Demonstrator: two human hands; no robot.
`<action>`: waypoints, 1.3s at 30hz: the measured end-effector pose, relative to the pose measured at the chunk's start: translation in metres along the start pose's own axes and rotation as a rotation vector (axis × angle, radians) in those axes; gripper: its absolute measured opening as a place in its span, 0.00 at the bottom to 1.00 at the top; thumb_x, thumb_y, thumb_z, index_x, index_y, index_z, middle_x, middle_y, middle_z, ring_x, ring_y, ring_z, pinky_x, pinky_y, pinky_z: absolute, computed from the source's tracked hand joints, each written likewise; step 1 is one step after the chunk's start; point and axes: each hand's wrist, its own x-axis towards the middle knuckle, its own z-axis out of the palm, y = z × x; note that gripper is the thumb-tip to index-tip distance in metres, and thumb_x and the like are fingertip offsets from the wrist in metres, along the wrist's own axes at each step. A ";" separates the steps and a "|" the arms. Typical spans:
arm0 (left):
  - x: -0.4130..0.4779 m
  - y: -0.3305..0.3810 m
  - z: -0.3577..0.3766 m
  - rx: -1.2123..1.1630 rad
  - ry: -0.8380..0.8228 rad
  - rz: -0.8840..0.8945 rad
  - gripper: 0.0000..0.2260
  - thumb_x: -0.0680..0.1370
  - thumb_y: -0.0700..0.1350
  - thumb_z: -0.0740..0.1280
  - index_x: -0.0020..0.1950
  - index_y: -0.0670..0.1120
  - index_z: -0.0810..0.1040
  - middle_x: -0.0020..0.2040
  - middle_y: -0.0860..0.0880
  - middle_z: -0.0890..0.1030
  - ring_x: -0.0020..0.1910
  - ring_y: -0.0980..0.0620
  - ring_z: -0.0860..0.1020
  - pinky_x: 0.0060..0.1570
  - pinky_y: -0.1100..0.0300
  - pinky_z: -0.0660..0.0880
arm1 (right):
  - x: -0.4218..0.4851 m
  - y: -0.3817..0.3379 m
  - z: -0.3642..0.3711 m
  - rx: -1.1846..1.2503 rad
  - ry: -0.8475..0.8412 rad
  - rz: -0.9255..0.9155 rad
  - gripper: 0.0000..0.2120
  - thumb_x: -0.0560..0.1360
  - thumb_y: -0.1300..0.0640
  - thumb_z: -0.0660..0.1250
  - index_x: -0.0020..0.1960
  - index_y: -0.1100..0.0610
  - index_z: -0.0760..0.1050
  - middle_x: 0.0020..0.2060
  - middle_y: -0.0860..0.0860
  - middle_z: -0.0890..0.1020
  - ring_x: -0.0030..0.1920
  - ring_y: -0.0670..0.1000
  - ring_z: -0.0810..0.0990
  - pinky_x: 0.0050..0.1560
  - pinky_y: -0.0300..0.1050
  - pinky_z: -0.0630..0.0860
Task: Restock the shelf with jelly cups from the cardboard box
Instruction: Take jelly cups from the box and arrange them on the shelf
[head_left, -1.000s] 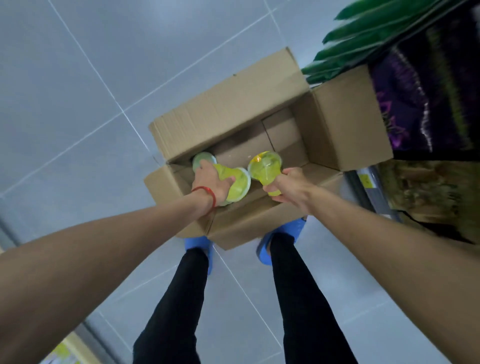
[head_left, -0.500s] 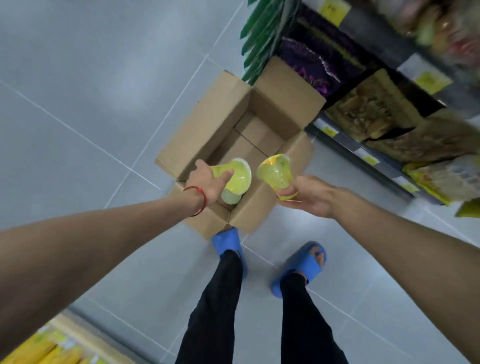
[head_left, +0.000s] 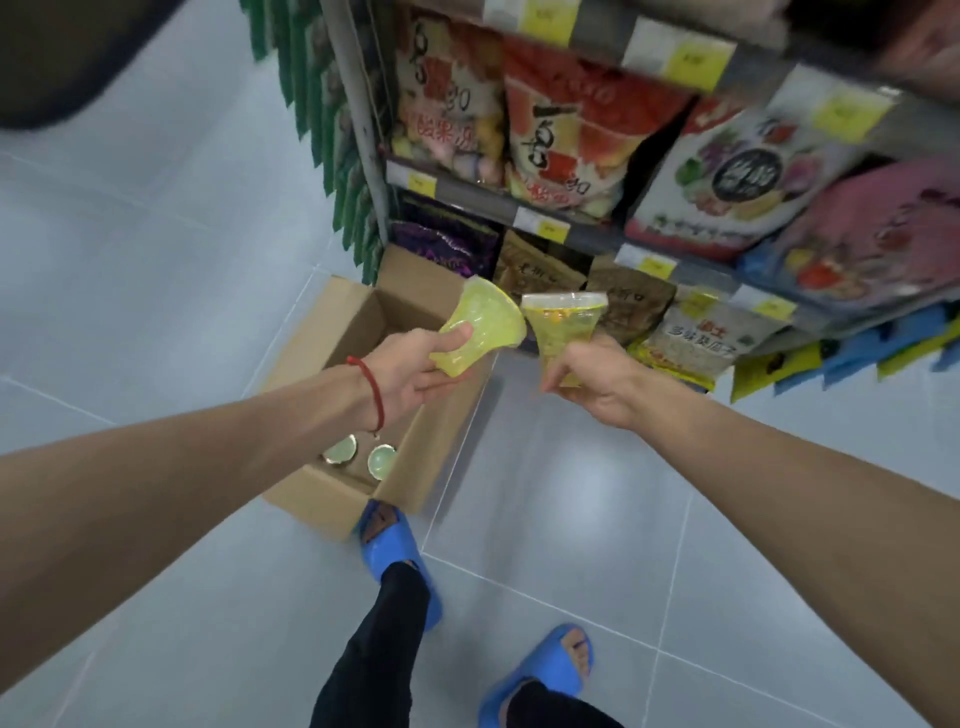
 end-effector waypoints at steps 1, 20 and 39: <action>-0.012 0.006 0.018 -0.012 -0.027 0.023 0.18 0.77 0.52 0.70 0.63 0.45 0.77 0.56 0.47 0.84 0.55 0.52 0.82 0.53 0.62 0.77 | -0.015 -0.009 -0.015 0.000 0.016 -0.031 0.30 0.56 0.76 0.70 0.57 0.64 0.75 0.47 0.58 0.80 0.48 0.55 0.80 0.36 0.43 0.81; -0.244 0.167 0.288 -0.033 -0.352 0.555 0.09 0.74 0.32 0.70 0.54 0.40 0.79 0.50 0.43 0.82 0.51 0.47 0.80 0.62 0.49 0.76 | -0.312 -0.190 -0.220 0.167 0.279 -0.632 0.25 0.66 0.71 0.77 0.59 0.60 0.73 0.55 0.55 0.82 0.58 0.57 0.80 0.62 0.56 0.77; -0.408 0.390 0.357 0.230 -0.353 1.218 0.10 0.76 0.41 0.72 0.56 0.47 0.80 0.51 0.50 0.84 0.49 0.54 0.82 0.46 0.66 0.79 | -0.466 -0.376 -0.260 0.097 0.496 -1.125 0.23 0.71 0.60 0.80 0.64 0.54 0.79 0.54 0.48 0.85 0.50 0.43 0.82 0.42 0.34 0.77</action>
